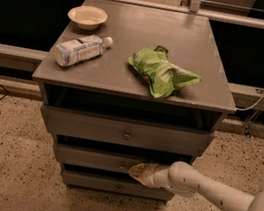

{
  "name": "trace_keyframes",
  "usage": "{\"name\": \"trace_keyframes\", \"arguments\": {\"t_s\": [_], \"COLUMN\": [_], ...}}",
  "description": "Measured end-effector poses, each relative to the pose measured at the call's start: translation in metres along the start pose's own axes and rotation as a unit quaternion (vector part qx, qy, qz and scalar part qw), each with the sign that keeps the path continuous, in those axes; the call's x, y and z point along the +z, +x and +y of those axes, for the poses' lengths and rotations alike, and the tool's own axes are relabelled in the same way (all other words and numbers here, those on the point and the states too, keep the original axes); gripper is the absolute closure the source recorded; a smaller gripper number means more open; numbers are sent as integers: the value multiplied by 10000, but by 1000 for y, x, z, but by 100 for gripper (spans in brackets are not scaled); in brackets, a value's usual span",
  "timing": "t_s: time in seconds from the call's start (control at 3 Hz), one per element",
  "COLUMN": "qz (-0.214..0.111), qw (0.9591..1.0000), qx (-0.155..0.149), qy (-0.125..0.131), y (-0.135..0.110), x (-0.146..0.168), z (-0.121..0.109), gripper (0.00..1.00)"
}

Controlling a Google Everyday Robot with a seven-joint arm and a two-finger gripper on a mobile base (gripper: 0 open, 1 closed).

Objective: Close middle drawer

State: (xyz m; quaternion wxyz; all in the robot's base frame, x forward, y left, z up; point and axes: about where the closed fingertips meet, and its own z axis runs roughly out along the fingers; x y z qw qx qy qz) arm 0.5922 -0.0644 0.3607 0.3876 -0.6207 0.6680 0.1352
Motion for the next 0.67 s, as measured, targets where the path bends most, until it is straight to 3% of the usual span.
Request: {"name": "trace_keyframes", "arguments": {"t_s": [0.33,0.67], "qz": [28,-17], "qw": [10000,9996], "qx": [23,-113], "qy": [-3,-246], "y": [15,31], "x": [-12,-24], "z": [9,17], "gripper": [100,100]}}
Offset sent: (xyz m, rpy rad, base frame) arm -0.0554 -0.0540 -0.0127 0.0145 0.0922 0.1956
